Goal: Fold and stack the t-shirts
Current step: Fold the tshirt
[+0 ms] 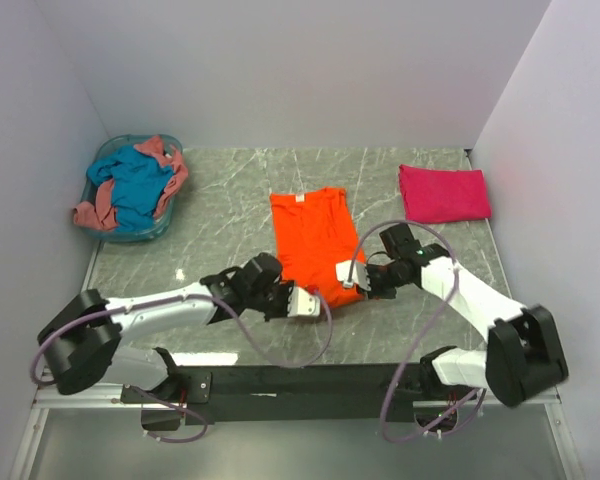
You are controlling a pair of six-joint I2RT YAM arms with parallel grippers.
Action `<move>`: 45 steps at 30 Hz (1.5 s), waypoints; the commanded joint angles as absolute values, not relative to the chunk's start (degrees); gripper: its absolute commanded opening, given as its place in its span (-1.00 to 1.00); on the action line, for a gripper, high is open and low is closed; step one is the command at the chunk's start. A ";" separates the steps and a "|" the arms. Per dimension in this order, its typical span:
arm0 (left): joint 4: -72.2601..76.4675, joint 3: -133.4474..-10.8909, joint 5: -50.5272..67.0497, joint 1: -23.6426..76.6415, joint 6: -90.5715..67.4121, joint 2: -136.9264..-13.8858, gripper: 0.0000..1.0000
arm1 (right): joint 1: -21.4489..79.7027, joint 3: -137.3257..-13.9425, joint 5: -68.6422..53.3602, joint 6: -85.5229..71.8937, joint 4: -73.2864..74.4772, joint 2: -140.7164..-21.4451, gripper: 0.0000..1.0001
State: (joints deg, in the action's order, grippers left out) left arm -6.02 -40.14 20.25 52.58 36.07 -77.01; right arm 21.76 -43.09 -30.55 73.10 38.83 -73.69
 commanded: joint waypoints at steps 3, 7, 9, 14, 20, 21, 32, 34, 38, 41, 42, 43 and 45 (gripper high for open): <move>-3.88 -34.19 18.30 54.32 29.53 -69.09 -0.99 | 21.80 -42.71 -34.19 69.79 41.66 -66.88 -1.00; -4.92 -37.51 16.78 51.69 34.17 -70.65 -0.99 | 21.80 -49.72 -31.47 64.44 37.81 -71.43 -1.00; -4.75 -39.19 17.92 46.60 35.33 -72.33 -0.99 | 21.71 -52.89 -29.02 62.67 35.96 -74.16 -1.00; 3.15 -44.20 18.02 35.71 37.79 -78.56 -0.99 | 21.62 -65.20 -24.79 56.08 29.54 -86.03 -1.00; 10.53 -52.37 16.96 28.84 37.62 -89.46 -0.99 | 21.18 -78.38 -18.73 49.66 23.21 -99.03 -1.00; 11.42 -53.17 17.14 28.05 37.27 -90.95 -0.99 | 21.09 -81.01 -18.29 48.27 22.59 -100.71 -1.00; 19.68 -61.35 11.08 25.05 37.09 -104.06 -0.99 | 20.30 -85.43 -9.50 41.58 11.17 -111.62 -1.00; 20.21 -62.22 11.07 24.96 37.26 -105.02 -0.99 | 20.04 -86.13 -8.79 40.87 10.55 -112.32 -1.00; 21.70 -62.76 9.94 24.96 37.35 -105.99 -0.99 | 20.04 -86.40 -7.74 39.73 8.88 -113.11 -1.00; 23.11 -62.58 8.53 24.87 37.35 -106.52 -0.99 | 19.95 -87.10 -6.86 38.50 7.91 -113.99 -1.00; 22.94 -62.67 8.70 24.70 37.53 -106.78 -0.99 | 19.95 -87.27 -6.77 38.41 7.91 -114.60 -1.00; 22.85 -62.93 8.61 24.78 37.70 -106.96 -0.99 | 20.04 -87.62 -6.25 38.32 8.00 -114.87 -1.00; 22.76 -63.28 8.00 24.70 37.97 -107.49 -0.99 | 20.04 -88.24 -5.98 38.15 8.17 -115.49 -1.00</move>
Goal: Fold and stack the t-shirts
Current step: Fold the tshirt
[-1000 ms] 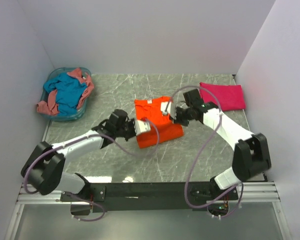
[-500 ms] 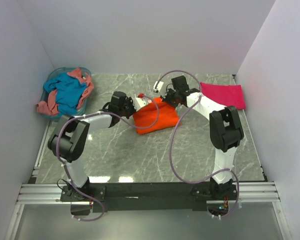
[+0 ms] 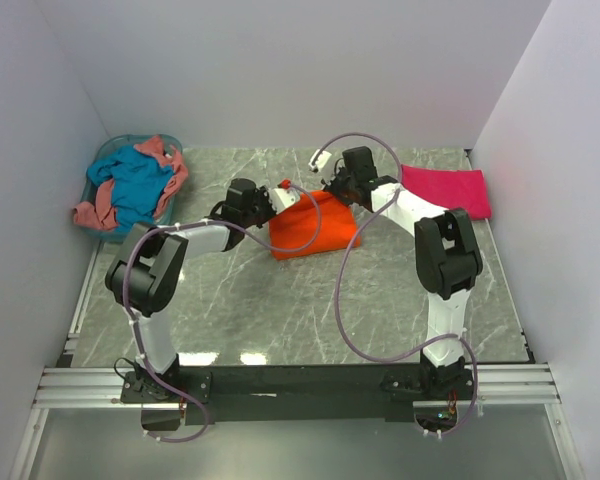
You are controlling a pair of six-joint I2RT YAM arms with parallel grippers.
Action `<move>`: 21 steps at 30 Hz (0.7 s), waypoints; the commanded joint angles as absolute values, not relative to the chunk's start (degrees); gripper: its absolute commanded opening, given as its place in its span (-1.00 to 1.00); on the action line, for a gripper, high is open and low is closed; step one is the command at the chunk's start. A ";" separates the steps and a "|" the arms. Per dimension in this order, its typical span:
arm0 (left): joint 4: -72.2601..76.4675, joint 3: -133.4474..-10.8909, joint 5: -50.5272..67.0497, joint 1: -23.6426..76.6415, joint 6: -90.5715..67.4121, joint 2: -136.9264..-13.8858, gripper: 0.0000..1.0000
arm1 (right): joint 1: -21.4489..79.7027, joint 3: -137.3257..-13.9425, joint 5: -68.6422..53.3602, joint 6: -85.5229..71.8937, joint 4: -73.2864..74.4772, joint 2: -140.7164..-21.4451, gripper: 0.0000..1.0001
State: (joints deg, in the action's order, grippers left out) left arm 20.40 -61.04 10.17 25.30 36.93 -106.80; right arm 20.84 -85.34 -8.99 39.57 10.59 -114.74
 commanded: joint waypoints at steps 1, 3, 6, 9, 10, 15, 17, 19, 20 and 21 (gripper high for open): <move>23.37 -63.28 7.56 24.70 37.88 -107.58 -0.99 | 19.95 -88.24 -5.80 38.06 8.09 -115.58 -1.00; 24.43 -63.46 6.59 24.70 37.53 -107.84 -0.99 | 20.04 -88.33 -5.19 37.88 7.56 -115.75 -1.00; 23.47 -64.68 6.86 24.52 37.53 -108.72 -0.99 | 19.95 -89.12 -4.40 37.53 7.91 -116.28 -1.00; 23.82 -65.13 6.33 24.52 37.18 -109.07 -0.99 | 20.04 -89.74 -3.96 37.36 8.09 -116.80 -1.00; 23.82 -65.21 6.24 24.52 37.00 -109.07 -0.99 | 20.04 -89.74 -3.87 37.27 8.00 -116.81 -1.00; 24.61 -65.13 4.66 24.52 37.18 -109.25 -0.99 | 19.95 -89.73 -2.55 36.91 6.51 -117.24 -1.00; 24.17 -65.39 4.83 24.52 37.35 -109.42 -0.99 | 20.04 -90.35 -2.46 36.83 6.68 -117.68 -1.00; 23.91 -65.65 4.75 24.52 37.18 -109.69 -0.99 | 20.04 -90.79 -2.20 36.74 6.94 -118.03 -1.00; 24.34 -65.57 4.22 24.52 37.09 -109.69 -0.99 | 20.13 -91.14 -2.02 36.65 6.94 -118.30 -1.00; 24.61 -65.65 3.87 24.52 36.92 -109.77 -0.99 | 20.13 -91.32 -1.85 36.56 6.68 -118.30 -1.00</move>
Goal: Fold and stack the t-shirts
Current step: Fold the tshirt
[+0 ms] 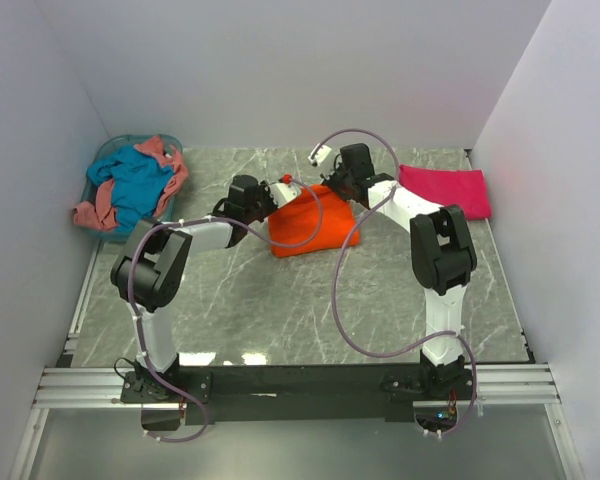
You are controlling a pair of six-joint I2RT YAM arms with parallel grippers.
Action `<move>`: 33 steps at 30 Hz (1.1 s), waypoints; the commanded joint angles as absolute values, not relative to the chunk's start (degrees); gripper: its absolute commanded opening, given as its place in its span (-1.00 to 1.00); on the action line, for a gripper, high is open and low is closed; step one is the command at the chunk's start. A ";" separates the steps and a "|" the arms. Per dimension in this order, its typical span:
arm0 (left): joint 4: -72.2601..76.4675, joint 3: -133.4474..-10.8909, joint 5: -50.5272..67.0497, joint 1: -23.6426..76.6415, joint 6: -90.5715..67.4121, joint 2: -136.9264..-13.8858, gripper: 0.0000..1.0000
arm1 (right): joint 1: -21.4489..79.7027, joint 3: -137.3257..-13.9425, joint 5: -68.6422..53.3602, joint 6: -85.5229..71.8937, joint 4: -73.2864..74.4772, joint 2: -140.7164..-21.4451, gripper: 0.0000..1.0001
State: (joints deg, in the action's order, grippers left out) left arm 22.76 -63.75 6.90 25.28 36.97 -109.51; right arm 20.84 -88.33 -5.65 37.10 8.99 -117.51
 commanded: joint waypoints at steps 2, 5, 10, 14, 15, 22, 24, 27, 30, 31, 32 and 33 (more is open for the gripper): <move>25.92 -65.57 2.56 24.43 36.83 -109.78 -0.99 | 20.13 -91.32 -1.15 36.21 5.98 -118.30 -1.00; 25.14 -66.53 1.94 24.43 37.09 -110.21 -0.99 | 20.30 -91.76 -0.53 35.86 5.19 -118.74 -1.00; 26.45 -66.71 0.70 24.43 36.91 -110.74 -0.99 | 20.30 -92.20 -0.09 35.68 4.22 -119.18 -1.00; 26.37 -67.23 0.18 24.43 36.91 -111.27 -0.99 | 20.30 -92.63 1.58 35.68 3.95 -119.79 -1.00; 26.28 -67.32 0.18 24.35 37.00 -111.53 -0.99 | 20.30 -92.72 1.84 35.68 4.04 -119.97 -1.00; 25.66 -68.90 0.18 24.35 36.30 -112.76 -0.99 | 20.39 -94.13 2.99 35.33 4.13 -121.55 -1.00; 25.40 -69.34 0.18 24.35 36.30 -113.20 -0.99 | 20.48 -94.48 3.43 35.24 4.13 -121.99 -1.00; 25.49 -70.13 -2.80 24.35 35.07 -113.90 -0.86 | 20.48 -94.75 6.32 33.84 2.04 -122.87 -0.20; 29.68 -69.70 -6.93 24.17 29.99 -112.51 0.15 | 20.22 -96.76 13.08 28.67 0.62 -124.10 0.39; 30.58 -69.35 -8.51 24.17 27.88 -111.80 0.37 | 20.04 -98.68 14.31 27.35 1.14 -124.36 0.41; 30.41 -69.61 -10.53 24.00 24.12 -110.32 0.55 | 19.69 -99.48 14.85 25.77 2.62 -124.54 0.42; 30.67 -69.52 -10.46 23.30 22.60 -109.26 0.72 | 18.82 -99.93 14.33 25.14 3.33 -124.37 0.42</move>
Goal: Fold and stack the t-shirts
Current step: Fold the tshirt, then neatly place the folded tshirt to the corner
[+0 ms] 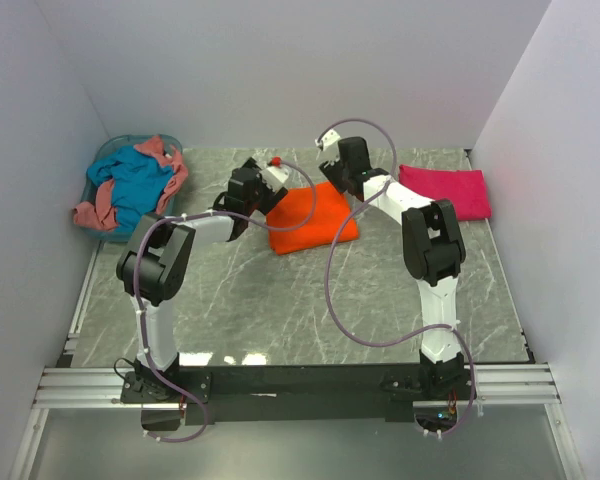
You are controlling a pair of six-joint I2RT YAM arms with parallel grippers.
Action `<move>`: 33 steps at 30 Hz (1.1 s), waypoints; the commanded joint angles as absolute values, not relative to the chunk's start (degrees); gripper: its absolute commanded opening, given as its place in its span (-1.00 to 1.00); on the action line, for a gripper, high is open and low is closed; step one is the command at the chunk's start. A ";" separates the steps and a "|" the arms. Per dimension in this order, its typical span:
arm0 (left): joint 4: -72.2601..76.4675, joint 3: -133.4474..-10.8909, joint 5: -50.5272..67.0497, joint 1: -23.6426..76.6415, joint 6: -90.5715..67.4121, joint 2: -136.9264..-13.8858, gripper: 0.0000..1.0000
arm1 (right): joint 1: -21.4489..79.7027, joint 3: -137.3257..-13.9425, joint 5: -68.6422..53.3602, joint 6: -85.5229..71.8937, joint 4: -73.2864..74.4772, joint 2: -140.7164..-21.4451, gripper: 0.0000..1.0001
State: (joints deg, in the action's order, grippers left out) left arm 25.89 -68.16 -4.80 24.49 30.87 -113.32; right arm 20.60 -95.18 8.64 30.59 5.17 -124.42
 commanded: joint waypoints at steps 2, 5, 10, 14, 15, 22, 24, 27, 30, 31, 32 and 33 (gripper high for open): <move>31.90 -67.78 -9.24 22.33 18.05 -105.50 0.99 | 17.76 -99.76 12.49 23.47 4.13 -123.06 0.42; 29.90 -68.11 -6.25 20.31 11.11 -101.79 0.99 | 16.00 -99.49 6.44 20.66 9.81 -121.03 0.43; 15.61 -73.54 2.95 15.83 -9.69 -98.53 0.99 | 12.67 -101.60 -22.02 18.39 21.87 -119.18 0.44; 6.53 -77.17 15.01 13.27 -23.88 -100.19 0.92 | 11.95 -100.99 -32.86 13.72 25.48 -119.27 0.44; 6.16 -77.17 17.38 13.36 -25.91 -100.37 0.83 | 12.04 -100.73 -33.05 12.58 25.40 -119.27 0.44; 4.66 -70.32 18.29 13.36 -39.28 -103.79 0.82 | 11.34 -101.07 -30.50 3.18 27.77 -122.25 0.53; 6.32 -68.30 19.42 13.36 -39.99 -104.15 0.86 | 11.08 -102.04 -29.45 2.81 30.32 -123.57 0.54; 6.24 -65.75 19.68 13.36 -39.12 -103.62 0.87 | 10.29 -100.82 -29.35 1.41 29.98 -124.28 0.55; 5.28 -65.22 19.42 13.36 -37.97 -102.31 0.85 | 9.76 -99.76 -28.04 0.88 29.18 -124.10 0.55; 4.14 -64.95 19.51 13.45 -37.10 -101.96 0.84 | 9.32 -99.58 -27.95 0.36 29.27 -124.36 0.55; 3.61 -64.86 19.69 13.45 -36.65 -101.08 0.83 | 9.14 -99.58 -28.21 0.09 29.79 -124.45 0.55; 3.17 -64.52 19.77 13.36 -36.39 -100.64 0.83 | 8.88 -99.58 -28.65 0.09 30.32 -124.71 0.55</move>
